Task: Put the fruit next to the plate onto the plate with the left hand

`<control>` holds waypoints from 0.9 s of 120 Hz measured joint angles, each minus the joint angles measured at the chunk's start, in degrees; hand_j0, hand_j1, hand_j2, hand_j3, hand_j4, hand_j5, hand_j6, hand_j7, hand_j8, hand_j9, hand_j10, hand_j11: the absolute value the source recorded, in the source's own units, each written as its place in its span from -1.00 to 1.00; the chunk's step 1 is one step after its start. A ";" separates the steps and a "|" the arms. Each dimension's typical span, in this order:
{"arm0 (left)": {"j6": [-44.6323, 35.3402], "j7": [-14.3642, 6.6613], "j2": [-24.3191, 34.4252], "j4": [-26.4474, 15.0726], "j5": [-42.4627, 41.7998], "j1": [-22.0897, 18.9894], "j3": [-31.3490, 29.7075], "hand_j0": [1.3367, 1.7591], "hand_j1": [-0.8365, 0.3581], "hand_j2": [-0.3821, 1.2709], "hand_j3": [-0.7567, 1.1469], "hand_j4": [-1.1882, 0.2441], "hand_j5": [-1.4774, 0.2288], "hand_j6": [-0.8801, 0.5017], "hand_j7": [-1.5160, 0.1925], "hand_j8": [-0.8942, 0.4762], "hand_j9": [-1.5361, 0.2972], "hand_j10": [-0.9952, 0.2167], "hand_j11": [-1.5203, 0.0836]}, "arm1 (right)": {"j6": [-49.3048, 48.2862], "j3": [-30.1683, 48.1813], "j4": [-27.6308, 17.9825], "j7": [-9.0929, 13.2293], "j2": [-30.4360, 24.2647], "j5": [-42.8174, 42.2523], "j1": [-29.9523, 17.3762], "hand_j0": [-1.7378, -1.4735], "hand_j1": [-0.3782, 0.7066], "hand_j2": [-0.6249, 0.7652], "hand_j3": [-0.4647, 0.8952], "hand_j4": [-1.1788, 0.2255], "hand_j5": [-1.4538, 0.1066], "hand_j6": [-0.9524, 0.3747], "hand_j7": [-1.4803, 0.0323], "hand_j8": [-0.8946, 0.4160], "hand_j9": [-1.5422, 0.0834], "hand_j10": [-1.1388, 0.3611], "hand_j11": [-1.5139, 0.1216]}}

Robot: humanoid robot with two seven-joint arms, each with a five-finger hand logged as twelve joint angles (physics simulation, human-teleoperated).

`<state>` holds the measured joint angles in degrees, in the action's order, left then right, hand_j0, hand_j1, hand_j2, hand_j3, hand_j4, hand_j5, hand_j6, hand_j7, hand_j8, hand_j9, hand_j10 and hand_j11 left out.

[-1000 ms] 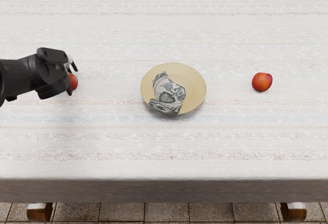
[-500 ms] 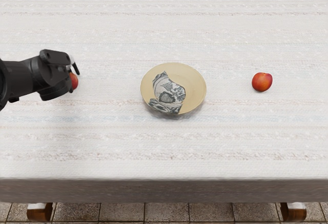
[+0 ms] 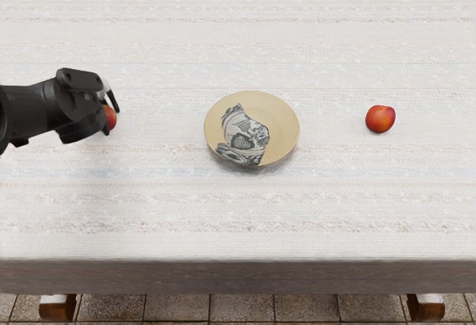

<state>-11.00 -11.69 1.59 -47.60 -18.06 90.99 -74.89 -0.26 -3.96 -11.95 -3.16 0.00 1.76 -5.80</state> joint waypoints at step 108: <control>18.58 -0.90 3.99 0.12 11.13 1.80 49.28 0.52 -0.11 -0.12 -0.20 -0.24 -0.32 -0.34 -0.26 -0.36 -0.26 -0.38 -0.19 | 0.00 0.00 0.00 0.00 0.00 0.00 0.00 -0.40 -0.90 -0.11 -0.32 0.65 0.83 0.40 0.92 0.33 0.86 0.49 0.82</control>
<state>7.58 -12.58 5.57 -47.48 -6.93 92.79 -25.61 -0.26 -3.95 -11.95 -3.16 0.00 1.76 -5.80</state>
